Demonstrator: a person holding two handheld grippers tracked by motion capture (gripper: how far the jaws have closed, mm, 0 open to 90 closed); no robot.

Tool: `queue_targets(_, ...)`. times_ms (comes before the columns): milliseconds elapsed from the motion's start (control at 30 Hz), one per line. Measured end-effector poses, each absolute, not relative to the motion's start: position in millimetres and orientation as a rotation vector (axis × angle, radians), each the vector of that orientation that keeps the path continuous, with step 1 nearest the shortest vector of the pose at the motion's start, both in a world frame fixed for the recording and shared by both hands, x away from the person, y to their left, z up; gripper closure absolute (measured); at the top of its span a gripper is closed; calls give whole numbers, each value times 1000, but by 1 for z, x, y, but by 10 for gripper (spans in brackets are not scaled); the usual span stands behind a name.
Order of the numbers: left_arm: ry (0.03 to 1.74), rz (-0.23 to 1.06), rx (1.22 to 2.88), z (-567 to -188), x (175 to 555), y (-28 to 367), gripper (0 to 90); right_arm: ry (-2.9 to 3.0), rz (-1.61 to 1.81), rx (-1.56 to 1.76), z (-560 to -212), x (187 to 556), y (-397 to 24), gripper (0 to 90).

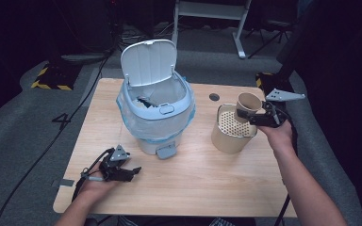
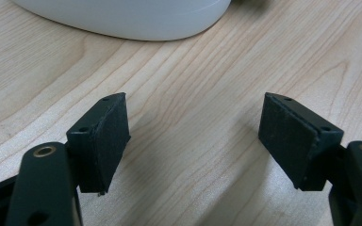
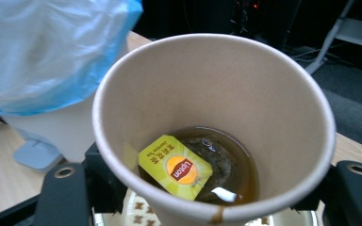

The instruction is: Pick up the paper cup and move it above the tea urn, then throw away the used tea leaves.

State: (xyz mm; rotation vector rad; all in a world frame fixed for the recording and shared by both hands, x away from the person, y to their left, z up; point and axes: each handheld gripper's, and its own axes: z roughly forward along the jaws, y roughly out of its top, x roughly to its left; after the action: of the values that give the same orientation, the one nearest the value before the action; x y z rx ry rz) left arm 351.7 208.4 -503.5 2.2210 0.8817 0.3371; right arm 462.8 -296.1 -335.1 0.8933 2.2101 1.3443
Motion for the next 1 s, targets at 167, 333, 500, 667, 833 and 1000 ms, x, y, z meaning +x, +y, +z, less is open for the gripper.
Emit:
queue_targets(167, 882, 336, 2220, -504, 352, 208, 254, 2211, 1312, 897, -338, 475, -297, 311)
queue_targets(333, 880, 337, 2222, -504, 352, 208, 251, 2201, 1322, 903, -343, 480, -299, 311)
queue_targets(500, 881, 333, 2220, -504, 351, 209, 251, 2197, 1251, 836, -340, 478, -300, 311)
queue_targets(667, 882, 333, 2219, -504, 351, 209, 251, 2195, 1193, 768, -336, 475, -302, 311)
queue_targets(833, 890, 336, 2215, -504, 351, 209, 251, 2184, 1046, 683, -333, 472, -300, 311)
queue_targets(1000, 895, 343, 2214, -504, 351, 209, 251, 2184, 936, 619, -329, 471, -301, 311)
